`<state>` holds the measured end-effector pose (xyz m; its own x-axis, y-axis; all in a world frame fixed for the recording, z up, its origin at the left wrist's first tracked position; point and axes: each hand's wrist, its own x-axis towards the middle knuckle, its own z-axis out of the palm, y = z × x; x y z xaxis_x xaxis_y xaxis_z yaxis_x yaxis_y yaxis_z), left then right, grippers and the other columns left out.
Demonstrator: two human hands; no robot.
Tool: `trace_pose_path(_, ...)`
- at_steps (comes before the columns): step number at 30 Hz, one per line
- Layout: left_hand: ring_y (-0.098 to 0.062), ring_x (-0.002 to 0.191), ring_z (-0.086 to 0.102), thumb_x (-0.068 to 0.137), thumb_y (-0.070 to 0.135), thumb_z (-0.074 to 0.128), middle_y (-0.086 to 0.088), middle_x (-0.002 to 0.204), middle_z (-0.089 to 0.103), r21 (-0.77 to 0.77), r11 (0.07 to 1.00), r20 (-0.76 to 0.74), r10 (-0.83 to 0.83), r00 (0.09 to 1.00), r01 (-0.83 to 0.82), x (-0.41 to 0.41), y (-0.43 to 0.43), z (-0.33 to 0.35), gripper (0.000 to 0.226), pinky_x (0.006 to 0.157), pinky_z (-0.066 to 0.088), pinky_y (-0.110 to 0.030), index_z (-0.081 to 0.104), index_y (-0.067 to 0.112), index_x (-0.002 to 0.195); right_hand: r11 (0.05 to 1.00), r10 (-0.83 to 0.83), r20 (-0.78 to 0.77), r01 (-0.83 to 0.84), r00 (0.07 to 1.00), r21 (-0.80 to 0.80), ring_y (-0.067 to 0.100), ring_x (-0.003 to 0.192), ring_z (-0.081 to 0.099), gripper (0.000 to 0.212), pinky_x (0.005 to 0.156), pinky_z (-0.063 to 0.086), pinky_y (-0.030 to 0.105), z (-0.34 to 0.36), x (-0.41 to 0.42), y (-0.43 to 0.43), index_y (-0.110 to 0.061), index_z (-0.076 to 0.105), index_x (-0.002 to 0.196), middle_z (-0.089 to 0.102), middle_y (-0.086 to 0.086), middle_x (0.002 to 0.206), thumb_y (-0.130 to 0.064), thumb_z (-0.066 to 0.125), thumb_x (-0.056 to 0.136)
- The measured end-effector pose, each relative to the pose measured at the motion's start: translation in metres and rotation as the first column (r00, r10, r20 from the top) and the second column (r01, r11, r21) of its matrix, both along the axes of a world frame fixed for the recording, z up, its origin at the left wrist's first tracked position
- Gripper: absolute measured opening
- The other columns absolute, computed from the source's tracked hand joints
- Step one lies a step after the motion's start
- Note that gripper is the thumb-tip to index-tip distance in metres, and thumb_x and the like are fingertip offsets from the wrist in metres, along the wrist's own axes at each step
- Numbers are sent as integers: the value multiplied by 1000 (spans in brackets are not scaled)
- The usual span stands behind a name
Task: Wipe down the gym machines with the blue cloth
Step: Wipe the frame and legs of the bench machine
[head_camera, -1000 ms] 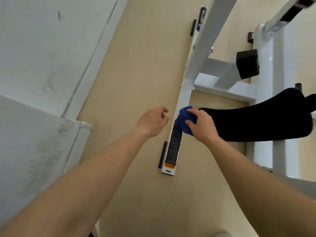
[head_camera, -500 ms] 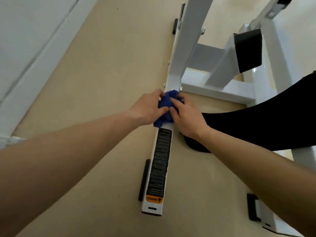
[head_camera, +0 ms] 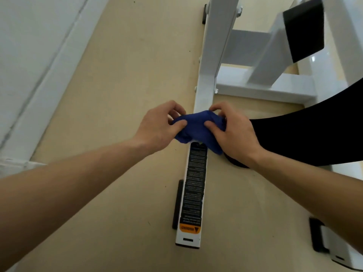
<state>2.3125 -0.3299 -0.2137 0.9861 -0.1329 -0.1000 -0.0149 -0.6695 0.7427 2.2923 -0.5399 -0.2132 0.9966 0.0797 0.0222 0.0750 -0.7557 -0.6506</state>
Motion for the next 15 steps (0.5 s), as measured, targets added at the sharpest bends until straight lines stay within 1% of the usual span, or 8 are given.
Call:
trace_pose_path(2,-4,87,61,91,21,62,12,106,58,37,994,91,97,991,-101,-4,-1,-7,24,74,50,-21,58,30,113,981,-51,9,52,999,-189,15,105,50,29,91,45,33,-4,-2,1,-30,56,124,52,-6,117,-38,55,96)
trace_pose_path(4,-8,104,57,95,25,55,9,122,55,71,992,128,94,987,-103,-10,-8,-15,31,90,46,-24,56,27,126,952,-49,21,52,999,-302,21,121,41,40,102,41,38,-9,-9,1,-26,52,136,43,2,136,-38,50,98)
trace_pose_path(6,-10,119,51,99,27,50,6,135,53,5,997,52,70,996,-71,-15,-21,-22,40,102,40,-25,50,23,139,973,23,-3,-23,1000,-228,20,133,36,50,111,35,35,-15,-18,2,-18,39,149,37,4,149,-32,45,101)
trace_pose_path(8,-13,126,49,101,31,46,3,139,53,-62,995,-45,73,996,-76,-18,-36,-28,44,108,38,-29,45,19,143,997,40,-112,-48,993,-65,15,141,30,56,115,26,26,-23,-30,5,-17,24,156,29,1,158,-32,39,104)
trace_pose_path(10,-18,117,56,102,35,41,1,129,60,-61,997,-91,47,995,-52,-24,-48,-37,37,101,44,-36,49,20,135,998,30,-233,-14,972,68,13,145,27,59,115,22,22,-33,-40,11,-19,12,159,24,0,161,-35,33,106)
trace_pose_path(12,-20,99,61,104,37,34,0,112,65,-64,997,-135,29,990,-38,-27,-54,-43,32,88,48,-39,49,19,126,991,34,-264,3,964,137,15,140,36,61,113,29,24,-39,-40,16,-20,6,159,32,1,158,-35,31,106)
trace_pose_path(13,-22,93,61,105,37,32,-1,106,65,-71,996,-156,36,987,-48,-24,-56,-44,31,83,48,-39,48,18,122,985,34,-265,12,964,171,15,133,44,60,106,35,24,-40,-35,18,-22,5,159,39,1,153,-35,31,107)
trace_pose_path(15,-24,87,60,106,36,30,-3,99,63,-44,997,-172,56,984,-64,-6,-59,-45,30,76,44,-36,47,15,118,976,14,-276,47,961,213,14,110,57,56,83,40,17,-39,-17,19,-24,10,158,55,1,132,-32,32,107)
